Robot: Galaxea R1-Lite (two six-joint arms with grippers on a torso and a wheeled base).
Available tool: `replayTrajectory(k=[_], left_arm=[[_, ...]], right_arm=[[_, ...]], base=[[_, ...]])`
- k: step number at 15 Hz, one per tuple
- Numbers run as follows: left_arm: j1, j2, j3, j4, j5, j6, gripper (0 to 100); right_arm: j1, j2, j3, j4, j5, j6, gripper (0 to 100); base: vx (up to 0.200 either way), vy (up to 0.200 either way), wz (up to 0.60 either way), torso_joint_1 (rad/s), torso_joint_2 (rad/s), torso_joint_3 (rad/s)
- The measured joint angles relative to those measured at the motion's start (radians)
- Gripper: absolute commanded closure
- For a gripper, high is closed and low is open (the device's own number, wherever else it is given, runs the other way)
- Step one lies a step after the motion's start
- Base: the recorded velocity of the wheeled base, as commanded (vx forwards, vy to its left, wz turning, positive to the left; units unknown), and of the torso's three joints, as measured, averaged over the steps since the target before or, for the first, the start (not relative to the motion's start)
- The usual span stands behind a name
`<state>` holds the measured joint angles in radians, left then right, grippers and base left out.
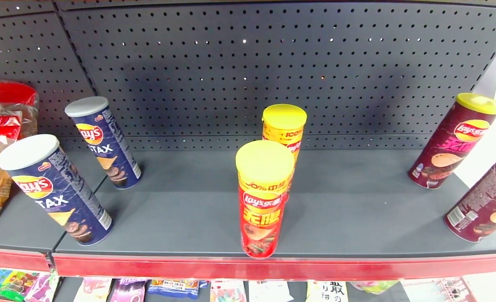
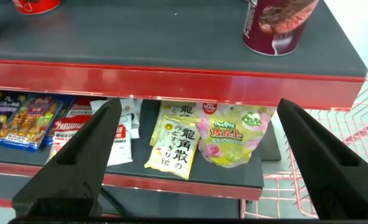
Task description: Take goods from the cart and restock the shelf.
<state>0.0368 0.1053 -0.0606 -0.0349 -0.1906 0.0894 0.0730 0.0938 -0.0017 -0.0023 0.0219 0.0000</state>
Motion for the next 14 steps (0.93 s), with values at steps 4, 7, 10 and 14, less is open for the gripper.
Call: replayTrajectory(k=[4, 7, 10, 14], left_arm=[[-0.034, 0.267, -0.234, -0.007, -0.156, -0.003, 0], [-0.106, 0.497, -0.321, -0.029, -0.243, 0.073, 0], [-0.217, 0.696, -0.345, -0.129, -0.265, 0.099, 0], [-0.345, 0.959, -0.35, -0.332, -0.248, 0.105, 0]], right_arm=[[0.0, 0.0, 0.0, 0.0, 0.001, 0.0, 0], [0.0, 0.0, 0.0, 0.0, 0.001, -0.001, 0], [0.0, 0.001, 0.0, 0.0, 0.001, -0.002, 0], [0.0, 0.001, 0.0, 0.0, 0.001, -0.002, 0]], base=[[0.0, 0.0, 0.0, 0.0, 0.0, 0.0], [0.0, 0.0, 0.0, 0.0, 0.0, 0.0], [0.0, 0.0, 0.0, 0.0, 0.0, 0.0], [0.0, 0.0, 0.0, 0.0, 0.0, 0.0]])
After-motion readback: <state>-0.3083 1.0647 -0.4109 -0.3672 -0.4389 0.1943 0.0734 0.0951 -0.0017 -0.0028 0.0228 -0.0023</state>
